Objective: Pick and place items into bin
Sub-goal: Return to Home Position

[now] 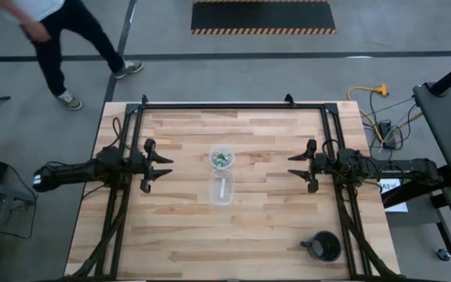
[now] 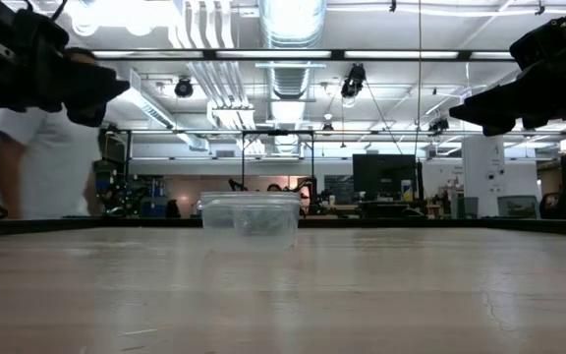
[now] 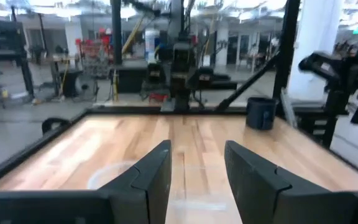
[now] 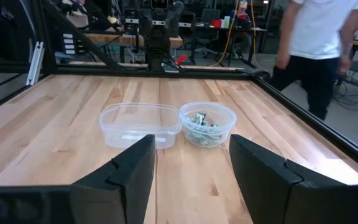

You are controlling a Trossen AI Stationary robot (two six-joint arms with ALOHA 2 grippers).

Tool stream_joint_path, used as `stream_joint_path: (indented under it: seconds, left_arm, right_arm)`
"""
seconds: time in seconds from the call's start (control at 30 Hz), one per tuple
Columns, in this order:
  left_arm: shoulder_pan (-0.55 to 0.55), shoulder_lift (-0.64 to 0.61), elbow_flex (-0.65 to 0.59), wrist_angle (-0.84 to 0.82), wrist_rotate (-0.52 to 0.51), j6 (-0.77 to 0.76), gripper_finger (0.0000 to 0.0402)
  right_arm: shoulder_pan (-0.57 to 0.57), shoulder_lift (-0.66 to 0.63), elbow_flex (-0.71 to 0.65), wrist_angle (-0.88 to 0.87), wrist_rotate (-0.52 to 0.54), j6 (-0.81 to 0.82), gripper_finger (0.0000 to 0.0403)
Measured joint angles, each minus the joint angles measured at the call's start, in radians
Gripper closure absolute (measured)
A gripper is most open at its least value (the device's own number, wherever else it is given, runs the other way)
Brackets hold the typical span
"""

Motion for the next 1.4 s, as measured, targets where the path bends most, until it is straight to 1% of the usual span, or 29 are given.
stream_joint_path:
  seconds: [0.1, 0.3, 0.9, 1.4]
  left_arm:
    - [0.000, -0.003, 0.000, -0.018, -0.020, 0.004, 0.0269]
    - [0.001, -0.014, 0.000, -0.020, -0.020, 0.033, 0.0269]
    - [0.000, 0.109, 0.000, -0.005, -0.014, 0.026, 0.0269]
    - [0.000, 0.164, 0.000, 0.001, -0.015, 0.027, 0.0269]
  right_arm:
    - [0.000, 0.000, 0.000, 0.000, 0.000, 0.000, 0.0207]
    - [0.000, 0.000, 0.000, 0.000, -0.001, 0.000, 0.0206]
    - [0.000, 0.000, 0.000, 0.001, 0.000, 0.000, 0.0207]
    - [0.000, 0.000, 0.000, 0.001, 0.000, 0.000, 0.0207]
